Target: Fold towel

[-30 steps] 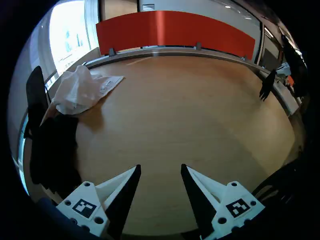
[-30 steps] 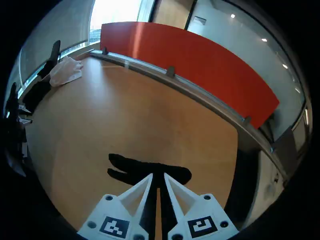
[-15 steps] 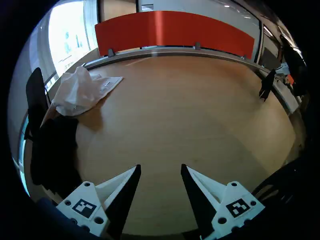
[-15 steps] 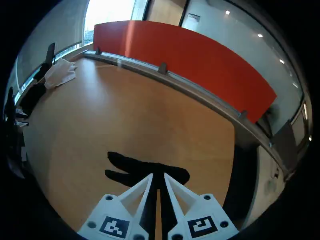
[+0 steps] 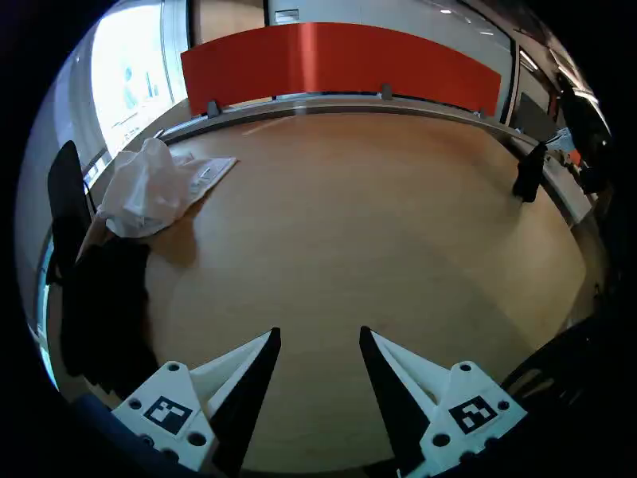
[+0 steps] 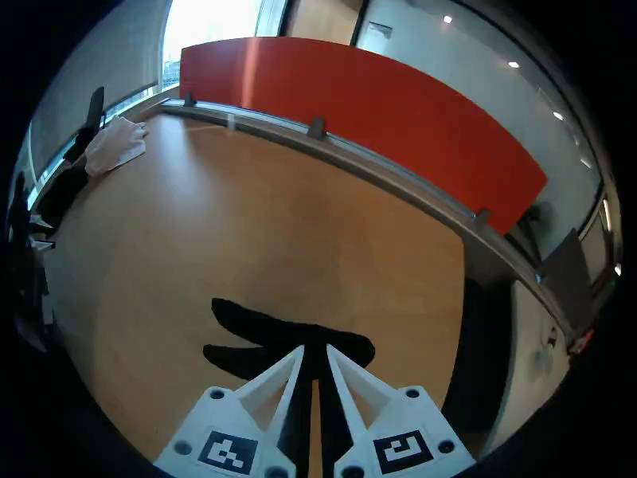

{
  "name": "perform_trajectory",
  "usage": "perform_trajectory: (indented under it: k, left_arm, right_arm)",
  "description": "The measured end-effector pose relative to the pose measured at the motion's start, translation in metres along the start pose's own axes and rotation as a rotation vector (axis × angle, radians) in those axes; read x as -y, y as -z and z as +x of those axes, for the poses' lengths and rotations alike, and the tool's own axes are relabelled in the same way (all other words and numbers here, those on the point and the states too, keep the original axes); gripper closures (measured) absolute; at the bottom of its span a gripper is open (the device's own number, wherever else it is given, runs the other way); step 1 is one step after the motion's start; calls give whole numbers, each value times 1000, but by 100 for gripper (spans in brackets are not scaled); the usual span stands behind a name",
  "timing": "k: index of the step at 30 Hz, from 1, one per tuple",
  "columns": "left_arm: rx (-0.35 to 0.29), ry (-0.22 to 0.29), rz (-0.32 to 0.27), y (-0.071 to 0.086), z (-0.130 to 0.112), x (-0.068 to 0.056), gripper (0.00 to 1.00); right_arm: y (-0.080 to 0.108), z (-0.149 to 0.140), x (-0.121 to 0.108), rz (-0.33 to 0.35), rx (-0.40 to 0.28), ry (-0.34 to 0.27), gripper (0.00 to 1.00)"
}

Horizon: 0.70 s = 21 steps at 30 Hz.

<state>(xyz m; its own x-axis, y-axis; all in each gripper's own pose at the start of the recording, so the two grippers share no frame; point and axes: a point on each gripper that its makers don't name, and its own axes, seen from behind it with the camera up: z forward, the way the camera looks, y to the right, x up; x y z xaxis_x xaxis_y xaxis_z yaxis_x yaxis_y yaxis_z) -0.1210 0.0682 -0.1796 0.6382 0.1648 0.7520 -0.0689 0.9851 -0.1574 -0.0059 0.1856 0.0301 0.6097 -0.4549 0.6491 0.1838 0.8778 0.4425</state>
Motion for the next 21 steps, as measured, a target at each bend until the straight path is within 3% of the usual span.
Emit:
perform_trajectory:
  k: [12,21]
  left_arm:
    - [-2,-4,7,-2,6,2,28]
    - [-2,-8,15,1,6,7,28]
  right_arm:
    - [2,-19,1,0,10,-21,96]
    - [4,-59,1,-19,15,-105,96]
